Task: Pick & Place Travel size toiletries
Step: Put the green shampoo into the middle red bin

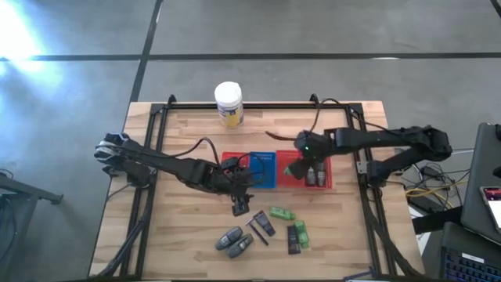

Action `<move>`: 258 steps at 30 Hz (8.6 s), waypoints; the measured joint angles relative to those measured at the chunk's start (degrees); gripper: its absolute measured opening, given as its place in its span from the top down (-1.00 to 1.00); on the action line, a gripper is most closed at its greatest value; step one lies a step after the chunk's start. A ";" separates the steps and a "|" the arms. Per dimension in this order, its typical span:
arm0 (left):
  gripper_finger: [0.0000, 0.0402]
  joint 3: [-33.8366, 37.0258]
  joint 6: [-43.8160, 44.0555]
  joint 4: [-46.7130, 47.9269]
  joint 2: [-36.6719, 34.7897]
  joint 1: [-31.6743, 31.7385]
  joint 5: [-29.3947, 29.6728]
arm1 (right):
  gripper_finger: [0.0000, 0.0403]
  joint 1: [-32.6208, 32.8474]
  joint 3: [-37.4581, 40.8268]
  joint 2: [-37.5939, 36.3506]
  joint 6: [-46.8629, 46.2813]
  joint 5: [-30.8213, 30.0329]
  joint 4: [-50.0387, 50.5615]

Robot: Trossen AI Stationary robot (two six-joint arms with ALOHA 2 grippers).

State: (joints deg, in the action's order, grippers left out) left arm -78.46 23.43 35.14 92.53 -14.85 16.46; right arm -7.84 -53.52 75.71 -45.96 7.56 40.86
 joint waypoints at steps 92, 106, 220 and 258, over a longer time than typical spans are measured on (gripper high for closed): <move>-0.29 5.34 -14.80 8.49 -1.01 -0.51 -1.44 | -0.32 37.21 -6.34 16.79 -49.79 -3.18 5.46; -0.29 7.58 -23.41 8.39 -6.91 4.42 -1.50 | -0.46 37.60 -16.99 30.17 -49.15 -2.07 10.74; -0.29 15.40 -21.36 5.81 -19.85 7.50 -0.82 | -0.22 27.32 -12.87 25.91 -3.73 -4.62 1.52; -0.29 16.31 -20.14 6.96 -19.80 7.48 -2.05 | 0.53 22.45 -19.30 22.73 -2.78 -13.14 7.37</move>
State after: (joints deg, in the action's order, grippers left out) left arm -62.15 3.29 42.10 72.73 -7.38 14.42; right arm 14.61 -72.82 98.44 -48.75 -5.59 48.23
